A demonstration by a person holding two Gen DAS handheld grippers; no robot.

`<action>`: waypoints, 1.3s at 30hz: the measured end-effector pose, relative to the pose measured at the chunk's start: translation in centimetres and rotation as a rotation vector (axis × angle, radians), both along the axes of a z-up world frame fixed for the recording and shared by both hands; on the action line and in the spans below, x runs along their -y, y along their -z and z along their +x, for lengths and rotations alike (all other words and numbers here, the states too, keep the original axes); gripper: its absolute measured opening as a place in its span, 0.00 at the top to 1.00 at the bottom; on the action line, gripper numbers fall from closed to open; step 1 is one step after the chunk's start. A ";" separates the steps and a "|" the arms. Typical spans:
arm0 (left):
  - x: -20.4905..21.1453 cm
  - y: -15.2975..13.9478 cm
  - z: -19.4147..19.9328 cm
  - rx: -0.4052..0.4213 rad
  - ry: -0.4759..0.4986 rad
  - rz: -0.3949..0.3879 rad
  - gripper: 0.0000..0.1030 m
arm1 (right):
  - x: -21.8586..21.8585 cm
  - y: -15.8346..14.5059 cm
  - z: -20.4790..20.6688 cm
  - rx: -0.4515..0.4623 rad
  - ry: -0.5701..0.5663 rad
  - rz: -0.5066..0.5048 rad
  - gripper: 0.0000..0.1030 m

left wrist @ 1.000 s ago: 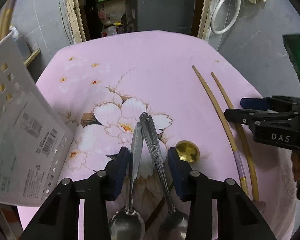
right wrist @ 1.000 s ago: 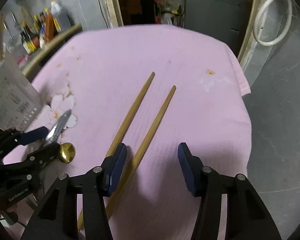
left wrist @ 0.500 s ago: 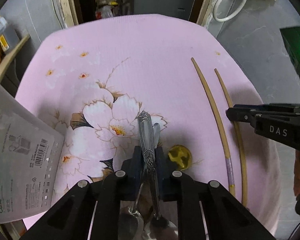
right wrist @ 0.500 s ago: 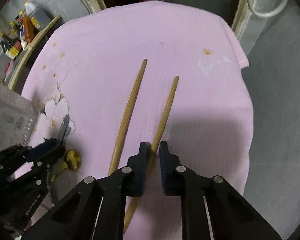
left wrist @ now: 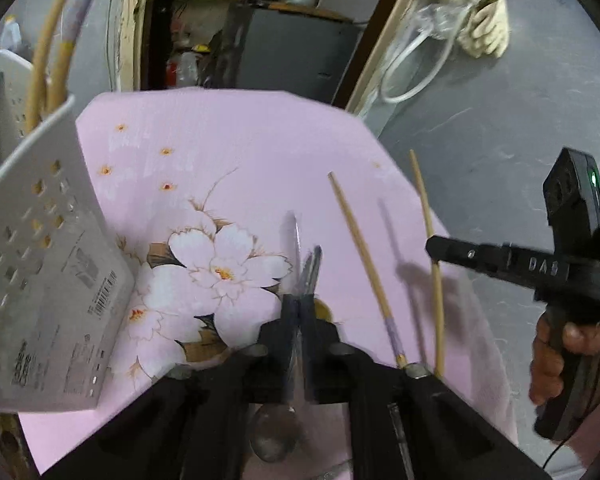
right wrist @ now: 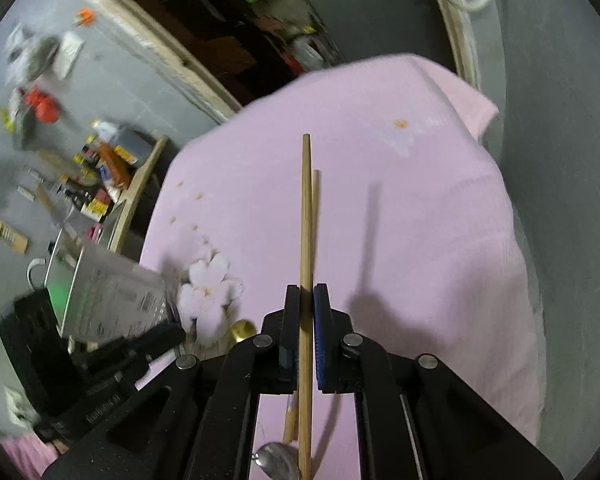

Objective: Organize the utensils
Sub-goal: 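Lift the spoon with the left tool while the right tool lifts the chopstick toward the holder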

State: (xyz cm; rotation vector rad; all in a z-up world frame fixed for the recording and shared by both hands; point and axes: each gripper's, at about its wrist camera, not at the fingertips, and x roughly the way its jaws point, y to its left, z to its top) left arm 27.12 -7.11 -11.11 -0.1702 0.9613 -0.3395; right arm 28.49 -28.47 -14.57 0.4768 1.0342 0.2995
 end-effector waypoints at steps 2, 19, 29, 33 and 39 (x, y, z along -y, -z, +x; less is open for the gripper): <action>-0.2 -0.3 -0.5 0.013 0.013 0.003 0.98 | -0.3 -0.5 -0.7 0.037 -0.004 0.001 0.94; -1.9 -3.8 -2.7 0.142 -0.003 -0.033 0.98 | 1.2 -5.7 -4.3 0.247 -0.005 0.011 0.94; -4.9 -12.3 -3.4 0.389 -0.041 -0.072 0.98 | -2.3 -15.1 -6.3 0.566 -0.024 -0.068 0.94; -6.5 -14.8 -3.7 0.470 -0.064 -0.083 0.98 | -3.8 -18.8 -6.7 0.670 -0.032 -0.082 0.94; -9.1 -17.9 -4.2 0.569 -0.115 -0.084 0.98 | -7.1 -23.4 -7.0 0.793 -0.061 -0.062 0.94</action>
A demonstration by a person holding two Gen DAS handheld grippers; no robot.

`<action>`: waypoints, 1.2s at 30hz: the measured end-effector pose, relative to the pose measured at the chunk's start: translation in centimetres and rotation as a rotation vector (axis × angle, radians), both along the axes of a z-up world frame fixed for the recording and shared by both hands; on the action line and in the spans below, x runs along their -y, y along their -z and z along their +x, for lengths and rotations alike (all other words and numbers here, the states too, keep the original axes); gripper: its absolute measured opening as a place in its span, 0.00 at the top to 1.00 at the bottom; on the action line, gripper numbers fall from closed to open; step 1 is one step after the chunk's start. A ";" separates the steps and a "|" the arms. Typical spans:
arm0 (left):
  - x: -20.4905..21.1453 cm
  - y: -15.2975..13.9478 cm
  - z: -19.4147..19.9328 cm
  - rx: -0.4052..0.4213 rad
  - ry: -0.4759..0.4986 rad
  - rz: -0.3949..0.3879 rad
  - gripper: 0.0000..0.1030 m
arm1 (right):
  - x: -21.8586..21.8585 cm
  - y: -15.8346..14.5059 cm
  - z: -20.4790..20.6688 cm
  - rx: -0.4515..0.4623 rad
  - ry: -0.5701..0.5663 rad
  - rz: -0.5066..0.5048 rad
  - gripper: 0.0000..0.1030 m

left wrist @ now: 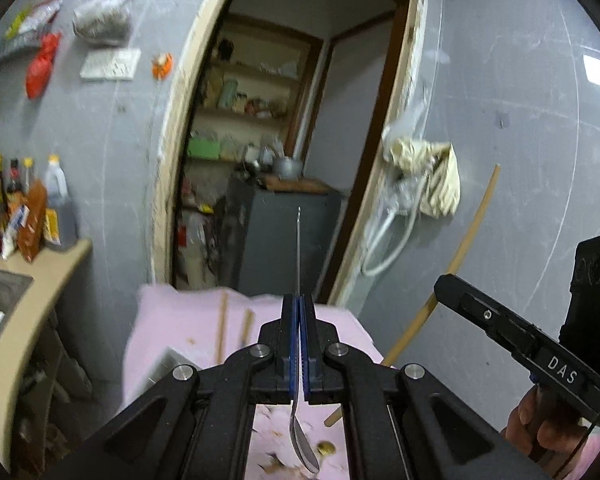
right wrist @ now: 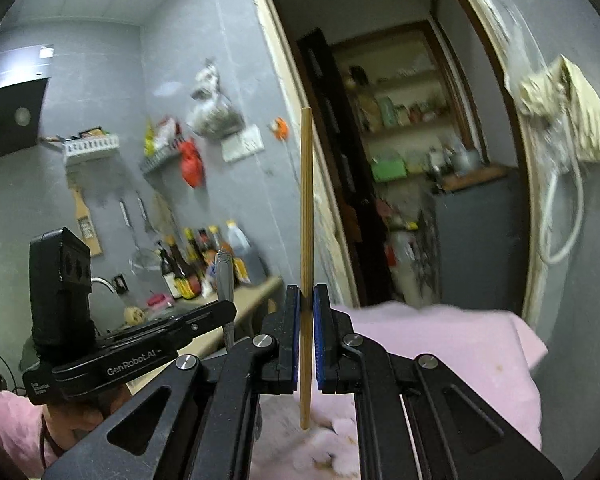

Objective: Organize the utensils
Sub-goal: 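Lift the spoon with the left tool while the right tool lifts the chopstick toward the holder, then lower spoon and chopstick into the white holder and open both tools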

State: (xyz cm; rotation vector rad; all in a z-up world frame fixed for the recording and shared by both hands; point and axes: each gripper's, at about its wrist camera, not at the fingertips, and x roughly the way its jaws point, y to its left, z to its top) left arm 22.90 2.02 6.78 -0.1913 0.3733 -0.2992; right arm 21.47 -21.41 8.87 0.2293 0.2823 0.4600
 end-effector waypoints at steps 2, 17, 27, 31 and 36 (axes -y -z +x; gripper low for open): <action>-1.1 -0.8 -0.2 0.031 -0.025 0.013 0.98 | -1.0 -1.0 0.1 0.027 -0.021 0.005 0.94; -8.2 2.6 -0.1 0.067 -0.152 -0.071 0.98 | -8.6 3.2 3.6 0.011 -0.144 0.000 0.94; -7.3 7.2 0.6 0.048 -0.165 0.011 0.98 | -10.2 7.9 5.9 -0.106 -0.169 -0.067 0.94; -7.0 8.6 0.6 0.034 -0.174 0.046 0.98 | -10.8 9.2 6.2 -0.136 -0.184 -0.086 0.94; -6.9 9.8 0.5 0.004 -0.179 0.052 0.97 | -11.4 10.4 6.3 -0.166 -0.194 -0.104 0.94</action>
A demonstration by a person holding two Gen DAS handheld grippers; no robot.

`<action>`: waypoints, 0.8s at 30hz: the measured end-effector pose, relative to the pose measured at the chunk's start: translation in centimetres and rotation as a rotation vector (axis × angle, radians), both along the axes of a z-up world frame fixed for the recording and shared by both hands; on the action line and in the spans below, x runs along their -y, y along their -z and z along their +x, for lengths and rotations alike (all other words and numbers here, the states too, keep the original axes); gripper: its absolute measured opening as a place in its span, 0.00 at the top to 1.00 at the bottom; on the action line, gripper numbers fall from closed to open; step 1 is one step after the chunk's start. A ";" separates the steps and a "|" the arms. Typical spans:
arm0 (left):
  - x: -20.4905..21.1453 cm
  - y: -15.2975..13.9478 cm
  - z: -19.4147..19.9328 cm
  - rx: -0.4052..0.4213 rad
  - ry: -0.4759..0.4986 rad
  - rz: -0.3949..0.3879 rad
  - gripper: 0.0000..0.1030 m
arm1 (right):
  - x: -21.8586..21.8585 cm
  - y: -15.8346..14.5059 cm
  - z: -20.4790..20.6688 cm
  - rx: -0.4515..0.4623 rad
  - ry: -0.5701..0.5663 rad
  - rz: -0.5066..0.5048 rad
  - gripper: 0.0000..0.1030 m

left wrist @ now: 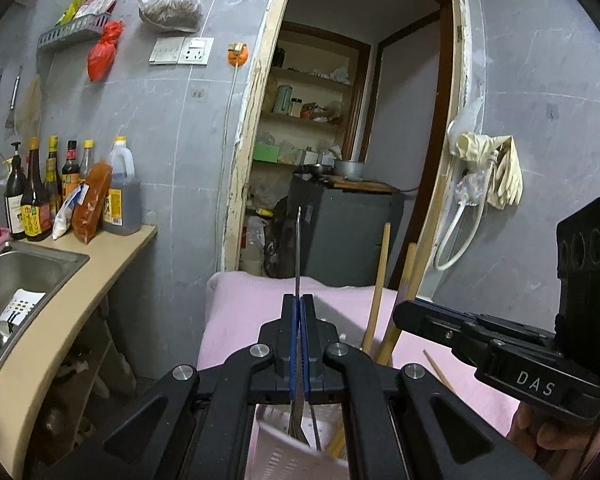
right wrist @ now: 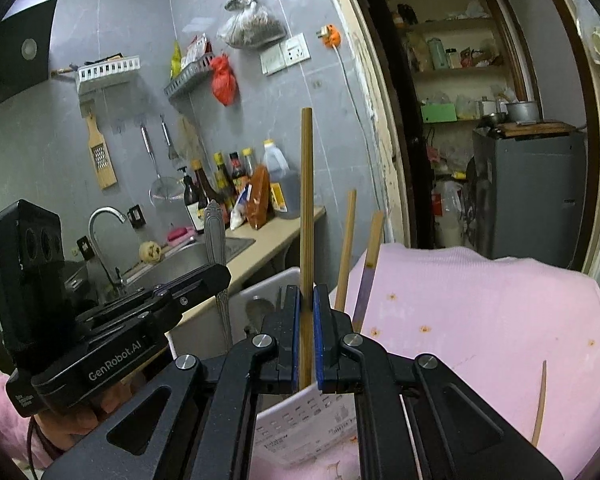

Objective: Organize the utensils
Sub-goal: 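Lower spoon and chopstick into the white holder and open both tools, then bring both tools back over the gold spoon and the last chopstick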

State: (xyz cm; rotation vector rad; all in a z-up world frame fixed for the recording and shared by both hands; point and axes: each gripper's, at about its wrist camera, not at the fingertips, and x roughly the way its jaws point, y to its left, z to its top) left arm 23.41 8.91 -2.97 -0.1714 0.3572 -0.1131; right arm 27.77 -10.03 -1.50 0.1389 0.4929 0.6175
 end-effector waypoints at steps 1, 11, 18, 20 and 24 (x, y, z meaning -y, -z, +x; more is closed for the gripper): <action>0.0 0.2 0.0 -0.008 0.000 0.000 0.97 | 0.0 0.2 0.0 -0.008 -0.002 -0.003 0.94; -0.7 0.0 -0.2 -0.070 0.017 -0.029 0.95 | 0.5 1.3 -0.4 -0.065 -0.003 -0.007 0.86; -0.7 -1.1 -1.0 -0.052 0.012 -0.052 0.60 | 2.8 0.1 -1.9 -0.037 0.069 0.026 0.75; -0.2 -1.6 -1.4 -0.042 0.008 -0.038 0.52 | 3.9 -0.6 -2.7 -0.013 0.118 0.024 0.65; 1.2 -2.7 -2.5 -0.001 -0.038 0.023 0.09 | 6.4 -1.9 -4.4 0.041 0.237 0.005 0.36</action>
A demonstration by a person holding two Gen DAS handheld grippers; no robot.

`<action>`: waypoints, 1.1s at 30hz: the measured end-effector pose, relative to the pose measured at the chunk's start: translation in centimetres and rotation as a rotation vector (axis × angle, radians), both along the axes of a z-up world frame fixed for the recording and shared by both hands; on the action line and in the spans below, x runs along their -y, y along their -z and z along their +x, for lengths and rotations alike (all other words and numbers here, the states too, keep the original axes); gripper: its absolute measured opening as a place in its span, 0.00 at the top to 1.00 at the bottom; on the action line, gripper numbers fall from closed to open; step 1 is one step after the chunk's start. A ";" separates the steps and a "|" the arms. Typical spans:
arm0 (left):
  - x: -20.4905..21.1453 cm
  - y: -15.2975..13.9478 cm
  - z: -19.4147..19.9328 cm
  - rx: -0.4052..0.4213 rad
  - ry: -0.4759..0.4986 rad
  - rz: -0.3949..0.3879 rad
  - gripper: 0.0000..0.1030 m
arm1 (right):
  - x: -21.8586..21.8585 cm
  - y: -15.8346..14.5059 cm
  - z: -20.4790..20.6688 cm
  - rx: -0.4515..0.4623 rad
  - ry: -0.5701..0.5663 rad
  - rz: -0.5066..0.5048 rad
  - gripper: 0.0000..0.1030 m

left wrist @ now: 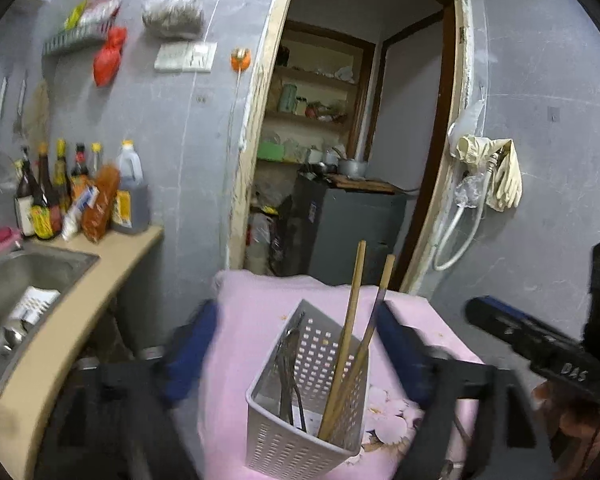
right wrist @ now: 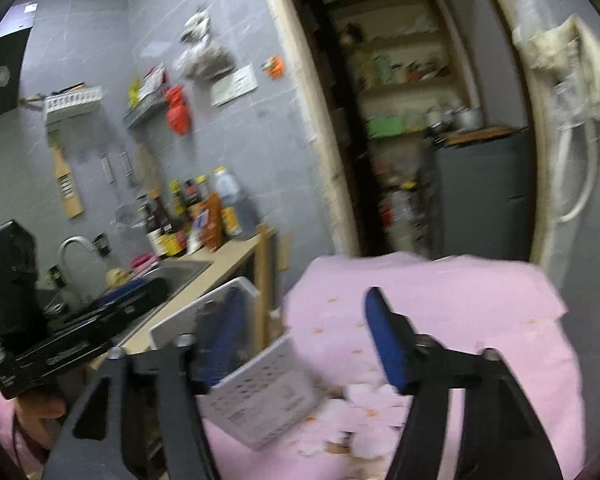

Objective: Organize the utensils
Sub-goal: 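Bring both tools back over the gold spoon and the last chopstick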

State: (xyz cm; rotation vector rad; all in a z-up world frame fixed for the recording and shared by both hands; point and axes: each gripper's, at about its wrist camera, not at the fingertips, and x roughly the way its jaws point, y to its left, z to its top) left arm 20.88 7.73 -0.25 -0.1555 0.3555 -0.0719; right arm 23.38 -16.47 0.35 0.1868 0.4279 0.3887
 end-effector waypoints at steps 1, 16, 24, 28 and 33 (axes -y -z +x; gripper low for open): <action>0.5 -0.3 -0.4 0.015 -0.013 0.017 0.06 | 0.7 -0.3 -0.5 0.011 0.030 -0.013 0.33; 8.1 -1.1 -4.5 0.151 -0.013 0.159 0.00 | 8.5 -2.3 -6.1 0.087 0.223 -0.212 0.02; 12.5 0.8 -4.7 0.119 0.036 0.198 0.00 | 12.1 -1.7 -7.5 0.064 0.227 -0.231 0.01; 14.0 2.3 -4.6 0.070 0.051 0.186 0.00 | 13.9 -0.5 -7.1 0.019 0.226 -0.220 0.01; 15.3 4.7 -4.7 -0.009 0.074 0.181 0.00 | 16.0 1.9 -6.4 -0.061 0.199 -0.182 0.01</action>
